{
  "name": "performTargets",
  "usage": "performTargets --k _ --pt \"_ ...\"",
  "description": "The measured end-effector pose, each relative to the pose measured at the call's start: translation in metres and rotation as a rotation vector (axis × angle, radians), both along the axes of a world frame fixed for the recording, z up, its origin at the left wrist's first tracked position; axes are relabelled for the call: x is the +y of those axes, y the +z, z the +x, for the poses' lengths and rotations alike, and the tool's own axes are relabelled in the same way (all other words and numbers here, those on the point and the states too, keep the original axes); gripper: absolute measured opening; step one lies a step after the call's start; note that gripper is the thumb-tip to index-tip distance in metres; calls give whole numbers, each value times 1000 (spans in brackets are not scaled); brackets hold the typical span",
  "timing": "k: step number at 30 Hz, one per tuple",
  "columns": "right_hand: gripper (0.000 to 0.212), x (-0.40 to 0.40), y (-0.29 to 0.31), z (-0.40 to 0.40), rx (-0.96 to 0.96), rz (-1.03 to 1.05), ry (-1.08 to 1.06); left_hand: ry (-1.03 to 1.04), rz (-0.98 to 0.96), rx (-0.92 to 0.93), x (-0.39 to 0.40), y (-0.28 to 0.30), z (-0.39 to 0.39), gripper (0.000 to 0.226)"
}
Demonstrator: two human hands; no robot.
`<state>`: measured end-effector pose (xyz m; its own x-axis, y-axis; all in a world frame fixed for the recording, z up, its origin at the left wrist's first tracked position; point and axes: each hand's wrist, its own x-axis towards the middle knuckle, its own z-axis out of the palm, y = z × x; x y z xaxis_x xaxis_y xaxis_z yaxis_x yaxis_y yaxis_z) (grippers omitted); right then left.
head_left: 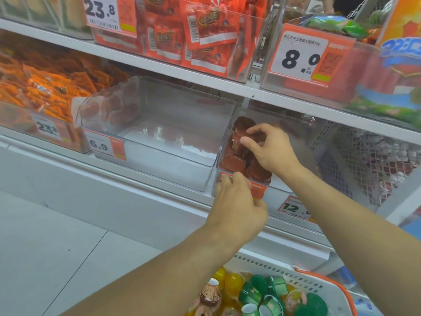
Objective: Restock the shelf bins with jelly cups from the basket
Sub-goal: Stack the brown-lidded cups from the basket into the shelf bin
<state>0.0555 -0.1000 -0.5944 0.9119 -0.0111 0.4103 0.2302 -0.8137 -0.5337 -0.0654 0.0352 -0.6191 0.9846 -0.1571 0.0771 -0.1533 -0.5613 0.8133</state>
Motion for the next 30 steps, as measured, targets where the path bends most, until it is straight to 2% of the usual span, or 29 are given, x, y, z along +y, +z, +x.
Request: performTargets --k 9,11,13,15,17,20,23,27,28,30 --pt "31 -2 1 -9 -24 -97 -41 -46 -30 -37 0 -1 -3 14" --pt "24 -1 4 -27 -129 -25 -63 -79 8 -24 2 -4 -4 9" --pt "9 2 4 -58 -314 124 -55 -134 73 12 5 -9 -7 7" --pt "10 7 -5 -95 -485 212 -37 -208 143 29 6 -16 -10 10" --pt "13 6 -29 -131 -503 278 1 -309 238 32 6 -24 -16 11" --pt "24 -2 -90 -173 -278 435 -25 -537 427 53 7 -44 -31 13" --pt "26 -9 -157 -193 124 485 -96 -683 629 142 15 -73 -52 19" --pt "6 -12 -230 -206 648 214 31 -696 841 436 30 -120 -64 17" --pt "11 -12 -243 -210 736 157 64 -698 940 485 33 -133 -63 16" --pt "14 -10 -260 -215 810 91 88 -682 1115 470 35 -159 -61 31"
